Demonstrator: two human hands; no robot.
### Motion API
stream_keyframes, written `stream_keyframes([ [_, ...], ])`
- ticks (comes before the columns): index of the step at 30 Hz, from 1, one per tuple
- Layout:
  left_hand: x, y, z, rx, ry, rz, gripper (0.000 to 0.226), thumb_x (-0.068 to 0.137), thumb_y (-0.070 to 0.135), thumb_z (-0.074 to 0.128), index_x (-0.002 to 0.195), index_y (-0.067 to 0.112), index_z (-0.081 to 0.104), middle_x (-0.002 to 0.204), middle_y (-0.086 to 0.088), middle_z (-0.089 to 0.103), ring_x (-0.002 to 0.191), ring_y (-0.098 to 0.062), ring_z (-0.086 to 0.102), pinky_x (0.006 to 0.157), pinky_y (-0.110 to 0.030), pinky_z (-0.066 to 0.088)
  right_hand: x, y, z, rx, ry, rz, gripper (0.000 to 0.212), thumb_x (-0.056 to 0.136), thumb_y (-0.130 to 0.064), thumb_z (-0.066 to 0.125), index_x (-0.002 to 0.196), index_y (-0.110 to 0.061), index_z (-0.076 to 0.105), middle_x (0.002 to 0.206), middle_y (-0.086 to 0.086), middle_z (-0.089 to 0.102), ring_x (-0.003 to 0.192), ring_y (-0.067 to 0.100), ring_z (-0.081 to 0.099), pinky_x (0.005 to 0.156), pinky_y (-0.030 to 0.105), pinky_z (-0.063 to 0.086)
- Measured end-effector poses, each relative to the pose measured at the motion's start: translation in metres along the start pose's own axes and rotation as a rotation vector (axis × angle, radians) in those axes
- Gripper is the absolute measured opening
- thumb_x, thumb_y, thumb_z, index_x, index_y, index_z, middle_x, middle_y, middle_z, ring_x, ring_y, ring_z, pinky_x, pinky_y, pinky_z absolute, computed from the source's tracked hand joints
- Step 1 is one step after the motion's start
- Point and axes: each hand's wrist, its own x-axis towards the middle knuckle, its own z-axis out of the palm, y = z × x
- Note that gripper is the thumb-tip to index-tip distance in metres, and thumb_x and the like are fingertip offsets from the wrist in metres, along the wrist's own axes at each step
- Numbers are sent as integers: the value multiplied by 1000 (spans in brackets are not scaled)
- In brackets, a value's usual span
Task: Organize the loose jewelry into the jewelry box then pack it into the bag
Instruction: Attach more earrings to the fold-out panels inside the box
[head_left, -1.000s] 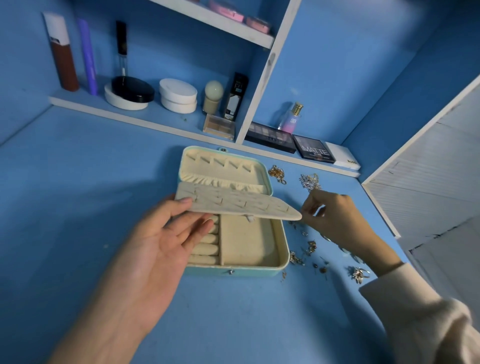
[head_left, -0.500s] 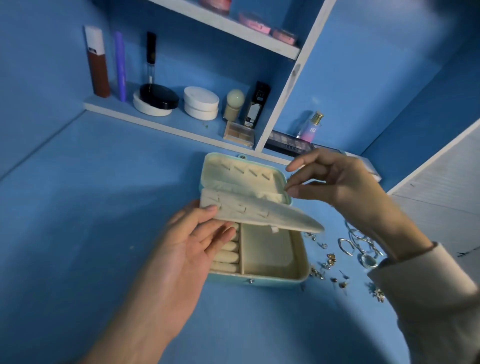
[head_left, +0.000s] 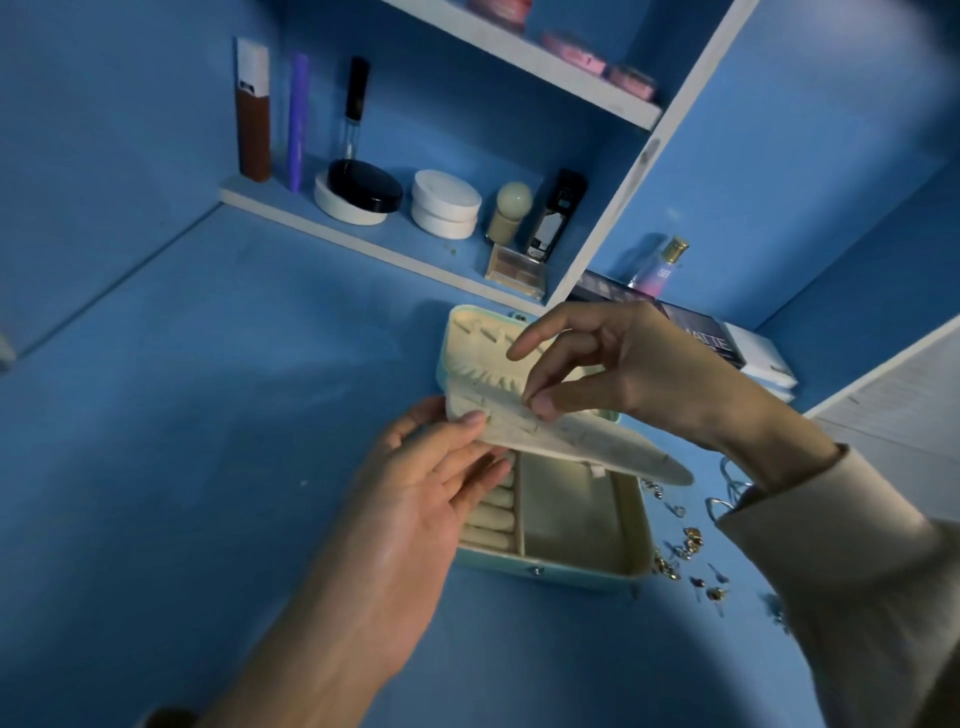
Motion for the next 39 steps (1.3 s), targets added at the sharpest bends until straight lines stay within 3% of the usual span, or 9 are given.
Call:
stream_keyframes([
  [12, -2, 2, 2, -76, 14, -7, 71, 62, 15, 65, 131, 4, 48, 115, -15, 68, 109, -24, 63, 91, -33, 49, 6, -7, -3, -116, -78, 25, 33, 70, 9, 74, 95, -14, 67, 73, 6, 72, 65, 7, 64, 65, 11, 46],
  [18, -3, 1, 1, -65, -2, -4, 52, 64, 15, 64, 115, 10, 54, 111, -13, 69, 105, -21, 66, 92, -32, 49, 5, -3, 0, -106, -66, 7, 33, 71, 9, 73, 95, -14, 68, 74, 9, 72, 65, 8, 65, 66, 14, 48],
  [27, -3, 1, 0, -87, -3, -6, 59, 64, 16, 64, 122, 8, 53, 113, -14, 68, 107, -21, 65, 91, -32, 49, 6, 1, -2, -43, -81, -13, 47, 72, 12, 70, 107, -20, 64, 77, 9, 72, 68, 14, 63, 71, 20, 51],
  [36, -3, 3, 0, -71, 3, -26, 53, 65, 15, 64, 117, 10, 54, 108, -13, 69, 100, -20, 65, 88, -31, 50, 8, -1, 0, -97, -83, -79, 68, 73, 15, 68, 121, -29, 51, 77, 11, 69, 70, 19, 64, 71, 22, 51],
  [39, -3, 3, -1, -67, -8, -33, 42, 66, 14, 63, 107, 11, 56, 104, -11, 69, 99, -20, 66, 86, -30, 50, 8, -1, 0, -107, -90, -81, 68, 74, 14, 68, 123, -30, 49, 77, 11, 69, 69, 17, 64, 67, 18, 48],
])
